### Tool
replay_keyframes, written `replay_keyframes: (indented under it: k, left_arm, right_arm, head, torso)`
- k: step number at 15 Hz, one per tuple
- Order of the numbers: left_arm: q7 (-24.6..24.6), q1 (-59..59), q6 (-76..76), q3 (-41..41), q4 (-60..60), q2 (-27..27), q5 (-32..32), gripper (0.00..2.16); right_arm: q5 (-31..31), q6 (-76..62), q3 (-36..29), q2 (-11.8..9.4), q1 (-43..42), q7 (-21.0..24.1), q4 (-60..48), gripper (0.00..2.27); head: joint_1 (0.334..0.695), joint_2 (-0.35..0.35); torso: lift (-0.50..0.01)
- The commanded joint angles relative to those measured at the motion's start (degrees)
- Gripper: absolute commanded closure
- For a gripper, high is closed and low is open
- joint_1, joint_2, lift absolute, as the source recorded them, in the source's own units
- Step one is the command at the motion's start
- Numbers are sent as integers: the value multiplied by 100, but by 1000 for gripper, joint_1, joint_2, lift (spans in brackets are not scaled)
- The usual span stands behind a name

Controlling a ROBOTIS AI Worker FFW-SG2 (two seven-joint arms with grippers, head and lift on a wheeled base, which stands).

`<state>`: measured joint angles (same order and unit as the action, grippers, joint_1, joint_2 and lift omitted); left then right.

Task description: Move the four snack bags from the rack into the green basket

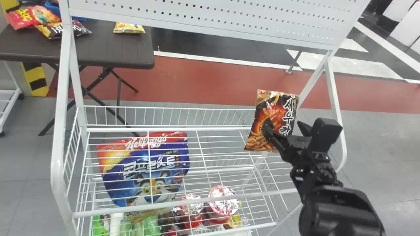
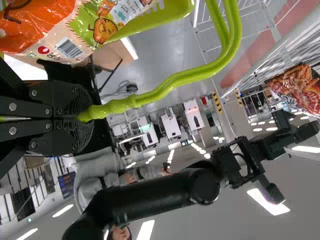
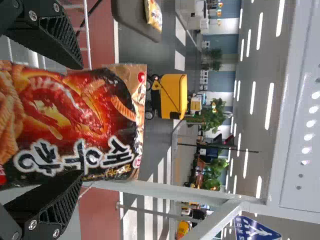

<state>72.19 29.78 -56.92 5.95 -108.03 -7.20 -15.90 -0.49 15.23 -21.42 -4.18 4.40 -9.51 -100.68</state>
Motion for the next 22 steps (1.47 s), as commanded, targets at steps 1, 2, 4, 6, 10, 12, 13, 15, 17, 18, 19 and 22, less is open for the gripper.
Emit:
replay_keyframes:
  k: [1,2,4,6,10,12,13,15,17,18,19,22]
  left_arm:
    - [-3,-33,0,11,37,8,8,1875]
    - [-3,-42,0,20,45,17,17,1875]
    - [-3,-60,0,20,89,26,17,1875]
    - [-3,-86,0,20,107,17,17,1875]
    - [-3,-121,0,20,133,26,25,1875]
    - [-12,-148,0,20,160,26,25,1875]
    - [-12,-183,-18,20,186,34,25,1875]
    - [-12,-244,-35,20,230,34,8,1875]
    - [-12,-279,-53,20,265,26,-10,1875]
    - [-21,-279,-53,20,265,26,-19,1875]
    - [-12,-279,-53,20,265,26,-19,1875]
    - [-12,-262,-53,20,239,17,-27,1875]
  right_arm:
    - [198,38,-99,-83,-449,-200,540,66]
    - [286,38,-116,-92,-607,-376,742,66]
    - [365,267,-125,-171,-879,-675,1120,80]
    - [365,425,-125,-267,-1081,-824,1481,198]
    - [242,653,-152,-302,-1055,-1079,1481,2142]
    - [163,565,-169,-302,-827,-1114,1279,2196]
    - [119,530,-187,-285,-721,-1114,1103,2213]
    - [-39,513,-240,-241,-528,-1114,707,2219]
    - [-188,618,-248,-179,-238,-1106,189,2219]
    - [-285,935,-257,-118,17,-1106,-321,2219]
    - [-390,1181,-248,-83,246,-1114,-743,2219]
    - [-1050,2095,-266,-48,1256,-1114,-2307,2219]
  head:
    - [695,-350]
    - [695,-350]
    - [695,-350]
    - [695,-350]
    - [695,-350]
    - [695,-350]
    - [695,-350]
    - [695,-350]
    - [695,-350]
    - [695,-350]
    - [695,-350]
    - [695,-350]
  torso:
    - [0]
    - [0]
    - [0]
    - [0]
    - [0]
    - [0]
    - [0]
    - [0]
    - [0]
    - [0]
    - [0]
    - [0]
